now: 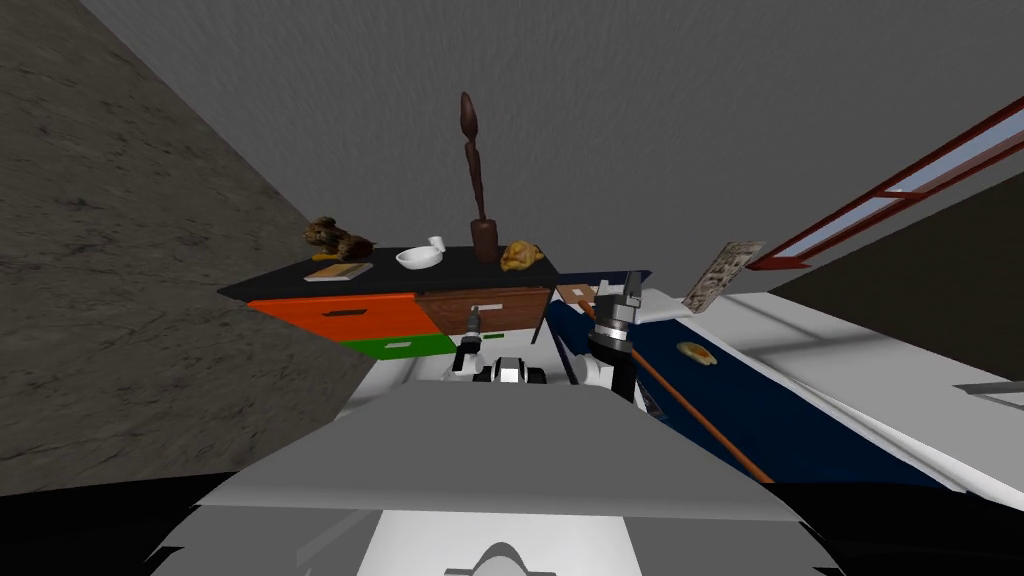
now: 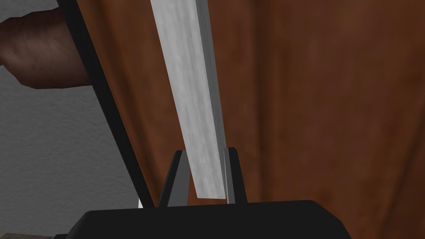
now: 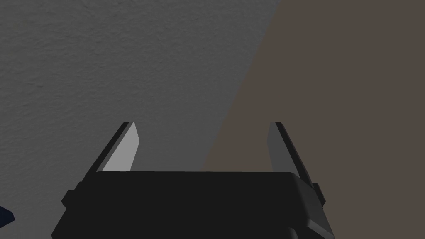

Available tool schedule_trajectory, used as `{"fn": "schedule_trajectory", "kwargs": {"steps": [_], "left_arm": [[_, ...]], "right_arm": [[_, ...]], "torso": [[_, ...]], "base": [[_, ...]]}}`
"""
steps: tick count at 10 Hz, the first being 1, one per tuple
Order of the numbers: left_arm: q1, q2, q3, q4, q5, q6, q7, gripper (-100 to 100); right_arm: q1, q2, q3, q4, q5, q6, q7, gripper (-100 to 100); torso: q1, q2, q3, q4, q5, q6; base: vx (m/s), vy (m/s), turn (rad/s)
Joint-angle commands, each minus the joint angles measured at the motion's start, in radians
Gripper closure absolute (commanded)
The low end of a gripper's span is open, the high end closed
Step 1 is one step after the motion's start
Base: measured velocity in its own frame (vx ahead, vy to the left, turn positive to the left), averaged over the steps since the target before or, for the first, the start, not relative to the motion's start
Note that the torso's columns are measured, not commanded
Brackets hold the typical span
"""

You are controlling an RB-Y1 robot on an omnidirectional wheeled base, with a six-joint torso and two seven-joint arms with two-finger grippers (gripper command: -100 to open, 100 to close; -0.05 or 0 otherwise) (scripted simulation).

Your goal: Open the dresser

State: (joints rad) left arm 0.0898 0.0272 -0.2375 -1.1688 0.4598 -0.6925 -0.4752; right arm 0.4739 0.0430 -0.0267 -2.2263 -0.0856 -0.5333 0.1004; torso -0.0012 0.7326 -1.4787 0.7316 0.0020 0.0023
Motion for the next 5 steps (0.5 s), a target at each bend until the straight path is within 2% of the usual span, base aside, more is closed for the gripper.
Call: {"fn": "schedule_trajectory", "kwargs": {"steps": [1, 2, 3, 5], "left_arm": [[-0.029, 0.009, 0.04, 0.08, -0.021, 0.011, 0.043, 100], [-0.09, 0.033, 0.088, 0.111, -0.063, 0.009, 0.094, 100], [-0.093, 0.033, 0.102, 0.149, -0.063, 0.009, 0.104, 100], [-0.093, 0.033, 0.102, 0.156, -0.063, 0.009, 0.104, 100]], "right_arm": [[0.0, 0.0, 0.0, 0.0, 0.0, 0.0, 0.0, 0], [0.0, 0.0, 0.0, 0.0, 0.0, 0.0, 0.0, 0], [0.0, 0.0, 0.0, 0.0, 0.0, 0.0, 0.0, 0], [0.0, 0.0, 0.0, 0.0, 0.0, 0.0, 0.0, 0]], "torso": [[0.001, -0.001, 0.0, -0.001, 0.0, -0.001], [0.006, -0.006, -0.003, -0.004, 0.002, -0.002], [0.004, -0.005, -0.003, -0.002, 0.002, 0.0], [0.007, -0.006, -0.003, -0.004, 0.003, -0.003]], "base": [[-0.059, -0.035, 0.003], [-0.109, -0.064, -0.094], [-0.113, -0.066, -0.08], [-0.038, -0.025, 0.004]]}}
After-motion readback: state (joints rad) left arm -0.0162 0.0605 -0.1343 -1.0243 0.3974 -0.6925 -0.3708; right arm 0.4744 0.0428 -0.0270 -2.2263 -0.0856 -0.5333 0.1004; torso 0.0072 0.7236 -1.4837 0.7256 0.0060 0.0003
